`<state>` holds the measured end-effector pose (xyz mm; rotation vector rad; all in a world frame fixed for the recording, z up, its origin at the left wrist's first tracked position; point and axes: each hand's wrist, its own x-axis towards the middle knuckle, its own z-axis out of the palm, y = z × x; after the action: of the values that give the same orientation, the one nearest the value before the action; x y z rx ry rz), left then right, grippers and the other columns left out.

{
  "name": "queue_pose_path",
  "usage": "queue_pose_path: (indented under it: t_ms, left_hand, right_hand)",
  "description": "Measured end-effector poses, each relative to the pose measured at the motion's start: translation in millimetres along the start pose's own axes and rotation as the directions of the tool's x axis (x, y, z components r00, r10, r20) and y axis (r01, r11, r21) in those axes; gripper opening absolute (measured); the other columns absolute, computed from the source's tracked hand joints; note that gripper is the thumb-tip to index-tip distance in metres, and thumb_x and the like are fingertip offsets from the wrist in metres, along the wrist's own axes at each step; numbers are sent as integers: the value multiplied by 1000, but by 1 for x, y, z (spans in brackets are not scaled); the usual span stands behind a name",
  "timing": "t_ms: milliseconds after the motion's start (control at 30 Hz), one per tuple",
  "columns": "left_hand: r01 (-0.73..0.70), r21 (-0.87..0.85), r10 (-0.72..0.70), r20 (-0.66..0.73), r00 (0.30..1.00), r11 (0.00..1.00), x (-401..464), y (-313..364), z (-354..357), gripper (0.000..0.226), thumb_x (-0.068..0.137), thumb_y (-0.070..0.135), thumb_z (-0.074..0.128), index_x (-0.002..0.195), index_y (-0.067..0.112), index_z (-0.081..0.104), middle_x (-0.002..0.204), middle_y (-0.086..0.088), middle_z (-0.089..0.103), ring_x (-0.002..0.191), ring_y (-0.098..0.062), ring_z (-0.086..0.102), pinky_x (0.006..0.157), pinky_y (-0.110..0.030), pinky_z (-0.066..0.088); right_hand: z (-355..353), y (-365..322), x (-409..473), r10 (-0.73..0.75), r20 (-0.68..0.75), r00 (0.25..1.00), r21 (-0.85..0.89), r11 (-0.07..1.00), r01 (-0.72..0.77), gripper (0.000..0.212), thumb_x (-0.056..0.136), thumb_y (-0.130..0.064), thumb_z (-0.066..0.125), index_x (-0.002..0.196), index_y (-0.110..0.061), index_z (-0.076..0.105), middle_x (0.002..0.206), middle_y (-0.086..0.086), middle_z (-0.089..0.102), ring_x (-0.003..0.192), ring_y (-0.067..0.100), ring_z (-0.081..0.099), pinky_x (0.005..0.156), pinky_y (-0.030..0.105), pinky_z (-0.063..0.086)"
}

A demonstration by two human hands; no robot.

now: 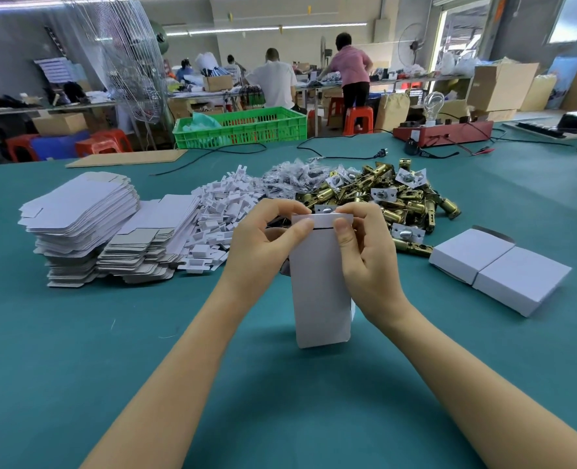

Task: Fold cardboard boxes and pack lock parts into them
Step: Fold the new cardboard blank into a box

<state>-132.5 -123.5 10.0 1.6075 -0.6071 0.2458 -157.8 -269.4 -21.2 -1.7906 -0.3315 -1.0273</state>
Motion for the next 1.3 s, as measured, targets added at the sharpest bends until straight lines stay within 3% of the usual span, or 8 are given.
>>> queue_pose_path:
  t_ms: [67,133,267,433,600,833,1067,1300]
  left_hand:
    - [2,-1,-2,-32,999,1000,1,2,4,17,91,6,67,89,23,67,90,3,62,60,-5,57,46,-20,44]
    - [9,3,-8,-75,997,1000,1,1,8,18,90,6,67,87,23,66,88,7,61,58,-4,56,44,-17,42]
    - [40,-44,-45,-110,993,998,4,0,11,18,91,8,68,85,25,66,87,7,62,59,-3,57,45,-17,43]
    - [46,-96,-55,-89,995,994,12,-5,11,18,92,5,64,88,21,69,83,17,65,66,-5,59,53,-19,45]
    - [89,-180,-106,-89,990,980,8,-11,10,16,90,9,65,87,23,71,80,11,67,70,-8,59,45,-22,47]
    - [108,-243,-123,-51,991,964,2,-14,11,9,82,21,63,82,27,70,81,11,66,70,-7,56,48,-20,46]
    - [104,-276,-117,-29,993,955,-2,-14,13,9,84,23,63,87,28,70,78,9,66,64,-8,55,49,-20,44]
    - [104,-291,-129,-68,989,951,-5,-8,15,13,84,23,61,86,31,70,80,11,67,67,-9,54,51,-23,42]
  right_hand:
    - [0,1,1,-29,-16,999,-34,999,28,16,96,-9,48,104,3,54,89,9,54,72,13,47,68,19,36]
    - [1,3,1,-39,-25,999,-47,998,38,15,96,-8,49,103,3,54,89,7,53,73,11,47,69,17,35]
    - [2,4,5,-61,-35,998,-54,997,59,14,96,-8,48,102,4,54,87,8,52,71,11,45,68,16,35]
    - [4,6,13,-87,-46,995,-24,996,86,12,97,-7,46,102,2,53,88,16,55,74,27,50,66,32,42]
    - [6,8,10,-36,-47,998,67,997,39,11,98,-9,44,103,-7,53,91,9,58,79,20,53,68,32,44]
    - [9,3,6,36,-43,998,175,984,-28,22,97,-8,40,99,-27,50,98,-8,59,91,16,57,77,31,47]
    - [9,0,6,50,-43,998,208,977,-40,17,97,-4,40,98,-17,51,100,-6,60,94,8,58,81,21,45]
    - [7,-2,6,35,-31,999,214,976,-28,13,97,-3,40,100,-10,51,105,-1,61,99,9,58,85,21,44]
